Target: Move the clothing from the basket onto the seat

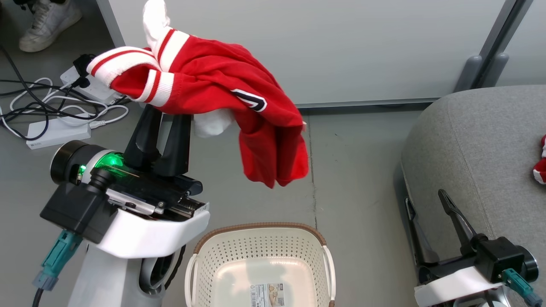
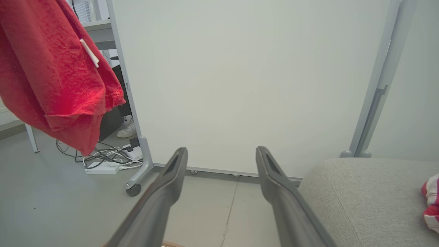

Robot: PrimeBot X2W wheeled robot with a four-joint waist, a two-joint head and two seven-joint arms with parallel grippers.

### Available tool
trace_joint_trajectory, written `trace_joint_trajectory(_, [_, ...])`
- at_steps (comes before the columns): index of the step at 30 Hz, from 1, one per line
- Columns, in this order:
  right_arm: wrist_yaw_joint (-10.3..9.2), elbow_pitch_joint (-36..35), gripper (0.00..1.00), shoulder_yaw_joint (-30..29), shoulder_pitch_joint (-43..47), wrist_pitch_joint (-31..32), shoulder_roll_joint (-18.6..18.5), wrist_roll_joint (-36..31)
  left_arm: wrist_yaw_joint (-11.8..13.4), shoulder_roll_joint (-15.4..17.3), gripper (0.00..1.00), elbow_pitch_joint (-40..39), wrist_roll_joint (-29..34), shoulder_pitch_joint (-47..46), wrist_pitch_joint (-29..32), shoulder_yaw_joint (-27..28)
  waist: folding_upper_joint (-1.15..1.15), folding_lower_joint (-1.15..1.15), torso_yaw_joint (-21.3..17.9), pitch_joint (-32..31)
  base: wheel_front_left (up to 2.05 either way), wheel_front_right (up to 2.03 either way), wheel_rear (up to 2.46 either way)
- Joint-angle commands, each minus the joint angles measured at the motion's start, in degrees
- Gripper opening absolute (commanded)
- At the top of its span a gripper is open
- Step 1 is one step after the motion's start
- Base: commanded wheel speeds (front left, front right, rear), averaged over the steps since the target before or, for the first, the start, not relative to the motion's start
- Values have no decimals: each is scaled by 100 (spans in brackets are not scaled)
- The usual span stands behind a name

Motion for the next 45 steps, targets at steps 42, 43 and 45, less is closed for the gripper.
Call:
trace_joint_trajectory(42, [2,-1126,100,666,234,-26,-463,176,-92,8,0,455,-113,-50,-6,-1401,0,0,-374,112,0,0,0])
trace_joint_trajectory(43, [2,-1279,100,830,232,-27,-539,211,-92,8,0,465,-101,-51,-6,-1384,0,0,-389,121,0,0,0])
trace_joint_trajectory(45, [2,-1566,100,1192,196,-26,-813,62,-92,11,0,486,-94,-55,-6,-1361,0,0,-415,136,0,0,0])
